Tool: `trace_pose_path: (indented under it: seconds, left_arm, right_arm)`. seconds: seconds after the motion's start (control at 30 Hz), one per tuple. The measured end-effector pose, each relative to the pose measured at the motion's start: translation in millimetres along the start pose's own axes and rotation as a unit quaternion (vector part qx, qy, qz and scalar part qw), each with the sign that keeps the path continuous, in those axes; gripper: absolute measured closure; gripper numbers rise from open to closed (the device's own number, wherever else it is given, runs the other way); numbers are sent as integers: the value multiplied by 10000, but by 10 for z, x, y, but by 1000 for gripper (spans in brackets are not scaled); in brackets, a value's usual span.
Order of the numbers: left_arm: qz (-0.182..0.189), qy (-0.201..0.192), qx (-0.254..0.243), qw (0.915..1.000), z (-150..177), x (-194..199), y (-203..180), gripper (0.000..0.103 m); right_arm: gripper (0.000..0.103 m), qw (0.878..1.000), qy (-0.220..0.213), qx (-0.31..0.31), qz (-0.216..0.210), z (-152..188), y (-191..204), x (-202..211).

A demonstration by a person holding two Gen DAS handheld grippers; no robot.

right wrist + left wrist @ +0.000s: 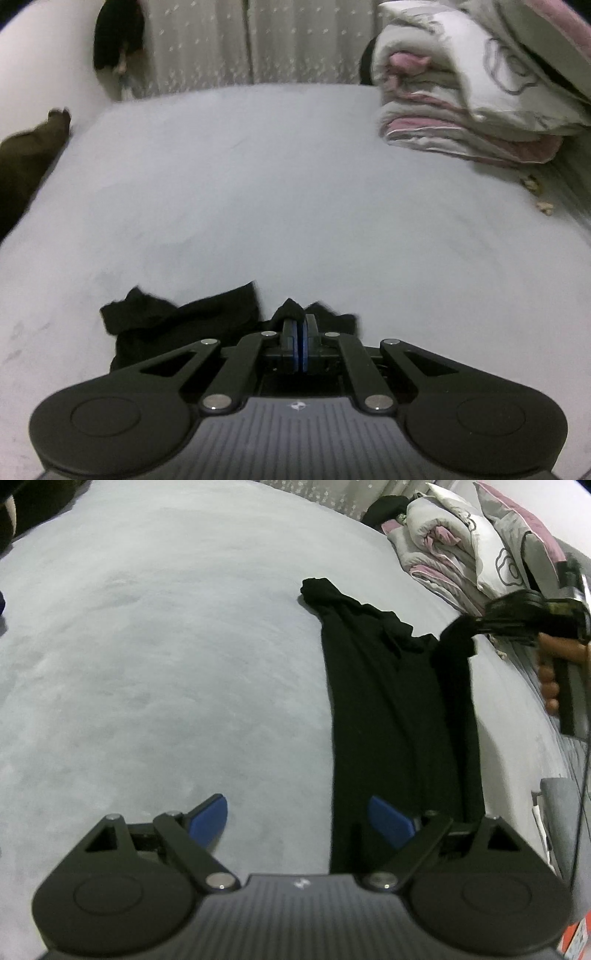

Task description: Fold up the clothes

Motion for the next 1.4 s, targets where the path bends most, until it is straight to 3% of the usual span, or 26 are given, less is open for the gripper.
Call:
trace_pose_path:
  seconds: [0.07, 0.13, 0.27, 0.33, 0.47, 0.57, 0.67, 0.73, 0.8, 0.87, 0.9, 0.93, 1.1, 1.27, 1.4]
  left_arm:
    - [0, 7, 19, 10000, -7, 6, 8, 15]
    - [9, 15, 15, 10000, -12, 11, 6, 15]
    - [50, 29, -18, 10000, -16, 22, -11, 15]
    - [78, 35, -51, 10000, -14, 22, -28, 15]
    - [18, 46, -108, 9999, -2, 1, -56, 15]
    - [-15, 56, -111, 9999, -1, -14, -58, 15]
    - [4, 59, -139, 9999, 4, -9, -52, 15]
    - [10, 67, -143, 9999, 2, -10, -42, 15]
    - [15, 73, -139, 9999, -1, -11, -35, 15]
    - [25, 73, -154, 9999, 0, -5, -36, 15]
    - [28, 71, -162, 9998, 2, -3, -37, 15]
    - [29, 71, -169, 9998, 3, -2, -36, 15]
    - [-28, 75, -183, 9998, 6, -21, -43, 15]
    - [-30, 47, -142, 9999, -5, 0, -30, 15]
    - [-27, 21, -98, 9999, -16, 21, -14, 15]
  right_arm:
    - [93, 9999, 115, 87, 53, -9, 129, -93]
    - [66, 9999, -47, 93, 40, 66, 119, -90]
    - [59, 9978, -523, -414, -47, 256, -179, 34]
    - [59, 9952, -636, -723, -145, 353, -347, 75]
    - [59, 9971, -578, -393, -313, 475, -338, 25]
    - [59, 9964, -682, 40, -511, 497, -195, -4]
    - [59, 9946, -617, 760, -343, 496, -21, -111]
    - [58, 9985, -374, 392, 33, 516, -152, -252]
    - [59, 9976, -141, -652, -167, 615, -414, -378]
    - [69, 9923, -194, -1103, -529, 743, -538, -396]
    - [89, 9934, -303, -1011, -456, 750, -518, -356]
    - [97, 9942, -412, -919, -383, 757, -499, -317]
    - [97, 9963, -834, -188, -64, 664, -232, -66]
    - [97, 9860, -1032, -411, -1247, 614, 172, 209]
    - [97, 9875, -576, 123, -1462, 712, 634, 86]
Point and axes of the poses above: each gripper's, at about its wrist camera, not at the fingertips, and x roughly against the way its jaws point, y to its left, z to its underside, the point moved 2 cm from there along -x, roughly the way its jaws point, and after that the axes turned 1 degree about x, right-handed, at the moved point
